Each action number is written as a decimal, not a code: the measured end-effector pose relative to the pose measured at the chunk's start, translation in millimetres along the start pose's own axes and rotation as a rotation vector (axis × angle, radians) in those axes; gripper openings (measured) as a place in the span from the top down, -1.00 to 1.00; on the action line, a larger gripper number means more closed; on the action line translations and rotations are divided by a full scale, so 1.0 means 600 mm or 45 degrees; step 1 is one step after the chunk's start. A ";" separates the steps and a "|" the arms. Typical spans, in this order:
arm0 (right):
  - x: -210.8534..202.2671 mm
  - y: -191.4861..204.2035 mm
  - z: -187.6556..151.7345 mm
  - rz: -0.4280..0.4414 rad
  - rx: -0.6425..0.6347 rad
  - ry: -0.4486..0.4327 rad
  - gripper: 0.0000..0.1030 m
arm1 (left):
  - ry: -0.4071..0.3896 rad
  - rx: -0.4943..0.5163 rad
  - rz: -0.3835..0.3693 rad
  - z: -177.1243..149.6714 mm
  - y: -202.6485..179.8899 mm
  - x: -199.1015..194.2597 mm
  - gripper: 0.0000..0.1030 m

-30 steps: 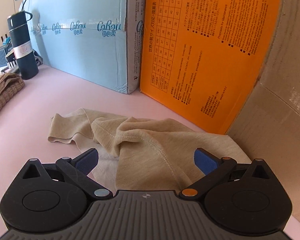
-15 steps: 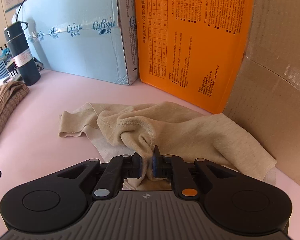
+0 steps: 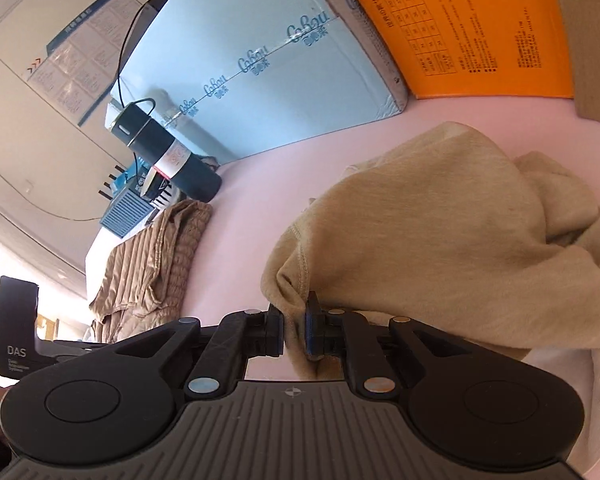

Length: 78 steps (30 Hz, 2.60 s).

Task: Fold clothes

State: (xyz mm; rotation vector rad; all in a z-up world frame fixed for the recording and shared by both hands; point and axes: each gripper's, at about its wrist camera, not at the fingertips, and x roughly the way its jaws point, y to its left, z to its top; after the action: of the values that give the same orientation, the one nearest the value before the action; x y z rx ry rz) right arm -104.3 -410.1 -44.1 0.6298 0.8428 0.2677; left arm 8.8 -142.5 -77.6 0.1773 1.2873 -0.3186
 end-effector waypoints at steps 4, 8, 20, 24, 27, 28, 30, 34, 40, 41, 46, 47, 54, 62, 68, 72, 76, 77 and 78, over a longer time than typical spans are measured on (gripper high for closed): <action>0.015 0.076 0.028 0.144 -0.106 -0.019 0.83 | 0.062 -0.091 0.002 -0.009 0.024 0.014 -0.68; -0.022 0.142 0.071 0.372 -0.210 -0.168 0.81 | 0.067 -0.125 0.009 -0.014 0.034 0.013 -0.69; -0.143 -0.063 -0.113 -0.010 0.259 -0.321 0.74 | 0.027 -0.144 -0.101 -0.030 0.023 0.004 -0.69; -0.153 -0.123 -0.191 -0.163 0.384 -0.323 0.74 | -0.139 -0.017 -0.362 -0.030 0.006 -0.014 -0.69; -0.151 -0.131 -0.210 -0.176 0.392 -0.323 0.73 | -0.273 0.153 -0.398 -0.036 -0.010 -0.019 -0.69; -0.150 -0.132 -0.214 -0.175 0.389 -0.322 0.73 | -0.293 0.196 -0.386 -0.036 -0.014 -0.017 -0.69; -0.147 -0.133 -0.220 -0.171 0.382 -0.320 0.73 | -0.303 0.231 -0.385 -0.033 -0.015 -0.006 -0.69; -0.136 -0.134 -0.206 -0.154 0.379 -0.304 0.59 | -0.271 0.182 -0.468 -0.007 0.001 0.023 -0.69; -0.123 -0.122 -0.162 -0.090 0.365 -0.299 0.77 | -0.241 0.109 -0.666 0.017 0.002 0.011 0.85; -0.121 -0.121 -0.149 -0.073 0.367 -0.302 0.80 | -0.272 0.124 -0.679 0.027 -0.002 -0.001 0.89; -0.127 -0.092 -0.020 0.004 0.254 -0.389 0.81 | -0.485 0.186 -0.732 0.109 -0.032 -0.103 0.90; -0.136 -0.079 0.011 0.024 0.216 -0.430 0.81 | -0.542 0.187 -0.741 0.127 -0.035 -0.130 0.90; -0.216 0.043 0.123 0.128 -0.180 -0.626 0.82 | -0.854 0.198 -0.819 0.166 0.000 -0.292 0.90; -0.185 -0.006 0.041 -0.003 -0.025 -0.384 0.82 | -0.652 0.217 -0.816 0.103 0.029 -0.237 0.90; -0.163 0.063 0.081 -0.484 -0.611 -0.079 0.56 | -0.528 0.174 -0.662 0.109 0.028 -0.198 0.88; -0.184 0.107 0.110 -1.031 -1.245 0.001 0.16 | -0.383 0.134 -0.601 0.091 0.048 -0.156 0.47; -0.225 0.111 0.147 -1.103 -1.270 -0.149 -0.26 | -0.320 0.079 -0.583 0.064 0.049 -0.112 -0.64; -0.233 0.108 0.149 -0.992 -1.181 -0.196 -0.39 | -0.311 0.067 -0.580 0.062 0.043 -0.101 -0.64; -0.232 0.101 0.146 -0.866 -1.079 -0.223 -0.61 | -0.300 0.046 -0.571 0.063 0.036 -0.089 -0.64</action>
State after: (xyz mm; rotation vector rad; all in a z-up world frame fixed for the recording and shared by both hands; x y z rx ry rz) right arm -125.8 -462.5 121.9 -0.4275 0.6488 -0.0650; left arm 37.3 -126.5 -16.8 -0.1200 1.0784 -0.7247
